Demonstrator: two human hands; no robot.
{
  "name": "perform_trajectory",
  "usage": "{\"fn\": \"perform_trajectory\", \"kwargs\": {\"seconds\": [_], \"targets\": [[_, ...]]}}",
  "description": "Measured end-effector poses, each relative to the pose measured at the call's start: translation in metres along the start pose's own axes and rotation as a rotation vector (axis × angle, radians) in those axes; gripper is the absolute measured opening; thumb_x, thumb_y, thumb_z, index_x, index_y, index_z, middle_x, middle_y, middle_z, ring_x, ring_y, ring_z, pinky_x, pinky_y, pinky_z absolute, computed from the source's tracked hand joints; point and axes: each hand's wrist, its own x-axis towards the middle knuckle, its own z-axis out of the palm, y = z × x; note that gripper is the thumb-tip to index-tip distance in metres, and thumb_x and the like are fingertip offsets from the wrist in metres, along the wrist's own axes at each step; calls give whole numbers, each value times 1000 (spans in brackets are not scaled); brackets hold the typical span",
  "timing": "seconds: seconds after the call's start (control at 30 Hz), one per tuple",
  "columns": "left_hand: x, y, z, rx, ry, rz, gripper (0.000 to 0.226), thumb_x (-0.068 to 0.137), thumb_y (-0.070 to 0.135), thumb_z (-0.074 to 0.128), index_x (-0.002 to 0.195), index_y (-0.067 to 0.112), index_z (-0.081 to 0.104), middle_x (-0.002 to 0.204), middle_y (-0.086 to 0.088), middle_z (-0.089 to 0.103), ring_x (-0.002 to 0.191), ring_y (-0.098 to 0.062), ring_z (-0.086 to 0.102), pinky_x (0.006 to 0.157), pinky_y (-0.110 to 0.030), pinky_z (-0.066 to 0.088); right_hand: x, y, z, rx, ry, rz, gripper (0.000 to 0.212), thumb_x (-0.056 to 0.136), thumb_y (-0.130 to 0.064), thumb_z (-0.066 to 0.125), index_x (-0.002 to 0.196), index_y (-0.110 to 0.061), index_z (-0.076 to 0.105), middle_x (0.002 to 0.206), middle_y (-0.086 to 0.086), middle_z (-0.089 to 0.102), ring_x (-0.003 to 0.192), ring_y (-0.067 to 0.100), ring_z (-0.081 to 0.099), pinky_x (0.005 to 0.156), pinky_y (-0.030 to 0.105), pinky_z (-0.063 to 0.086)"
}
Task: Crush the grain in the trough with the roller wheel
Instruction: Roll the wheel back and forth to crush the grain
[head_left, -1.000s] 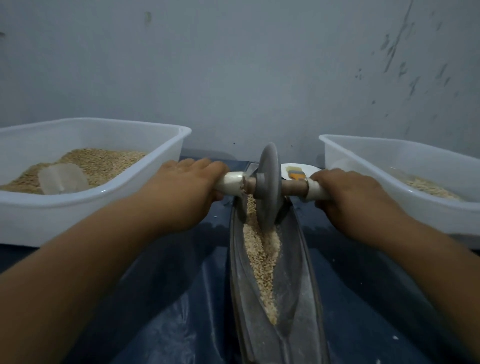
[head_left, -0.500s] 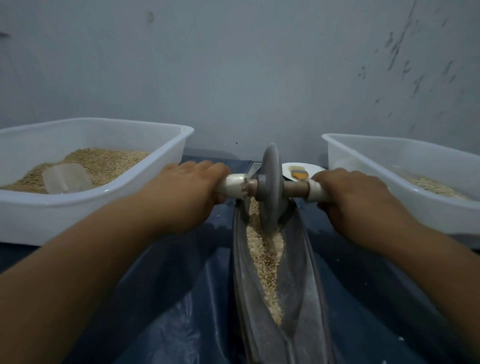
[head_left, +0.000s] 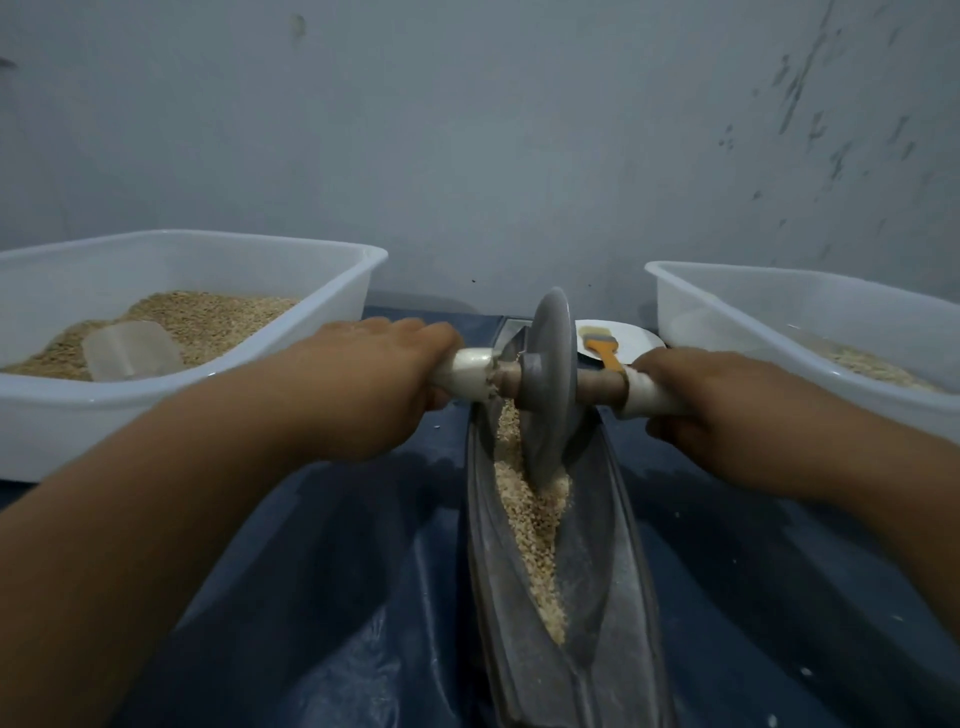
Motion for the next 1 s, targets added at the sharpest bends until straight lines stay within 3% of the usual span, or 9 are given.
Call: {"fn": "perform_trajectory", "kwargs": {"seconds": [0.1, 0.17, 0.33, 0.4, 0.57, 0.63, 0.8, 0.93, 1.0], "targets": [[-6, 1, -11, -40, -126, -2, 14, 94, 39, 50, 106, 38, 43, 99, 11, 52, 92, -15, 51, 85, -39, 44, -10, 5, -10, 68, -154, -9, 21, 89, -39, 63, 95, -45, 44, 86, -11, 60, 77, 10, 59, 76, 41, 51], [-4, 3, -10, -20, -75, 15, 16, 94, 39, 49, 108, 37, 44, 99, 10, 52, 91, -16, 51, 83, -38, 43, -10, 5, -8, 88, -170, 11, 22, 88, -40, 64, 97, -45, 45, 84, -10, 61, 76, 11, 59, 76, 41, 51], [3, 7, 2, 86, 126, 8, 23, 97, 36, 44, 118, 30, 45, 108, 6, 52, 96, -19, 49, 84, -35, 36, 7, -4, 13, -14, 145, -8, 25, 92, -29, 59, 116, -30, 52, 105, -1, 60, 95, 27, 57, 82, 42, 47], [1, 5, -1, 25, 20, -26, 20, 97, 37, 45, 115, 30, 44, 108, 6, 53, 97, -19, 51, 87, -37, 40, 6, -6, 10, -57, 144, -34, 24, 93, -31, 59, 115, -32, 51, 106, -2, 59, 95, 26, 56, 80, 39, 46], [-7, -1, -18, -167, -252, -42, 16, 93, 38, 54, 104, 42, 43, 99, 14, 54, 92, -11, 54, 85, -38, 44, -14, -3, -10, 33, -126, -35, 27, 89, -40, 62, 86, -50, 37, 85, -11, 57, 76, 10, 55, 74, 39, 49], [-4, 0, -14, -150, -183, -32, 17, 92, 37, 54, 106, 40, 45, 97, 14, 54, 92, -13, 54, 84, -37, 44, -13, -7, -8, 55, -121, -27, 24, 89, -40, 61, 87, -48, 38, 86, -10, 57, 77, 12, 56, 74, 40, 49], [3, 5, 0, 31, 29, -52, 23, 97, 36, 46, 119, 30, 45, 109, 4, 54, 97, -20, 50, 87, -39, 40, 4, -13, 7, -68, 160, -49, 21, 94, -31, 57, 115, -30, 50, 110, 1, 59, 99, 28, 56, 84, 41, 45], [-8, 7, -19, -103, -219, -70, 16, 95, 37, 51, 109, 38, 44, 104, 10, 56, 93, -13, 53, 86, -37, 44, -10, -7, -10, 18, -84, -66, 23, 90, -40, 60, 87, -48, 39, 90, -8, 59, 81, 16, 58, 77, 40, 49], [-15, 7, -30, -128, -289, -64, 15, 92, 40, 53, 105, 42, 44, 96, 14, 55, 87, -7, 53, 79, -32, 42, -18, -2, -18, 97, -227, -82, 20, 85, -46, 61, 89, -48, 41, 81, -11, 60, 73, 10, 58, 72, 37, 50]]}}
